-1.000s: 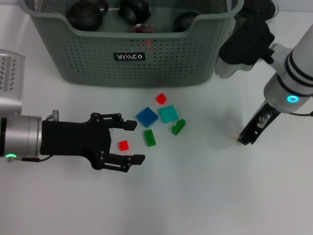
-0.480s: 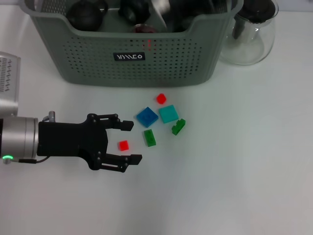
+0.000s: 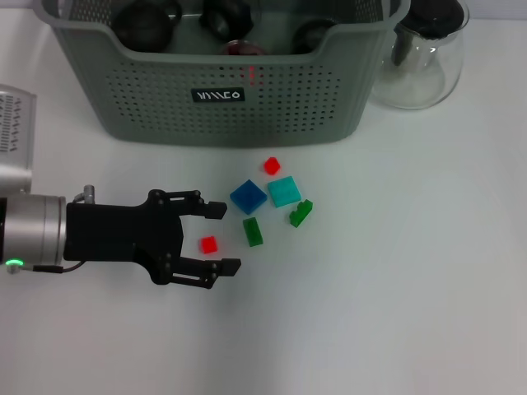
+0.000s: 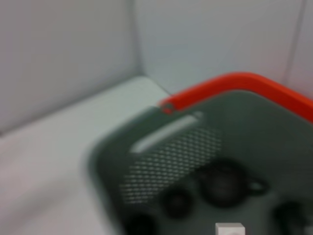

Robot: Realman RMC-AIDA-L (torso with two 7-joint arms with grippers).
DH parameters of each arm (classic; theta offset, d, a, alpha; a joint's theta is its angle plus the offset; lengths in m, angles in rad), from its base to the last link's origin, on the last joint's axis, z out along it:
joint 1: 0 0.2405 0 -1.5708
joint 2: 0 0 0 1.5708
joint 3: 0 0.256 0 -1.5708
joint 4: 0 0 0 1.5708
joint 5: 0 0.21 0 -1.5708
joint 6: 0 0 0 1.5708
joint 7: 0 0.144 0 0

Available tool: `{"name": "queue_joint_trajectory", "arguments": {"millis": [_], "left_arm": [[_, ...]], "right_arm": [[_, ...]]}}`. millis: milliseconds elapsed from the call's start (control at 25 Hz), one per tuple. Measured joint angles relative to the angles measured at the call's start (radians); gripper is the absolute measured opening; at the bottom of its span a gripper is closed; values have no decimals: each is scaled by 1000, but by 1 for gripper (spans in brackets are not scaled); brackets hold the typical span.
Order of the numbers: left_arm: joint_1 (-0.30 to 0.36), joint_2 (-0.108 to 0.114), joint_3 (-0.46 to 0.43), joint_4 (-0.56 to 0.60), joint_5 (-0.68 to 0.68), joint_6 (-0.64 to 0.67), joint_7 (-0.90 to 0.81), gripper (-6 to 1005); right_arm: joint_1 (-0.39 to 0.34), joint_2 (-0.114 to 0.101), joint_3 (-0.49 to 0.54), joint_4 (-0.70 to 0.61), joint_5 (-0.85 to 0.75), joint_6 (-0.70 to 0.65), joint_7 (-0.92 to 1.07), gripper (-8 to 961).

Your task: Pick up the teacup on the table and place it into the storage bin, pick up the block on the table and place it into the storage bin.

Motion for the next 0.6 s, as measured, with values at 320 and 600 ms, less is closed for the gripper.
{"name": "queue_joint_trajectory", "arguments": {"millis": [320,600], "left_arm": [[-3,0,0,-3,0,-2,1,847],[-3,0,0,-3,-1,-2,1,847]], "right_arm": [[50,44,-97,242,-108,286,-32,201],[24,48,-125,265,-107,360,-32,263]]}}
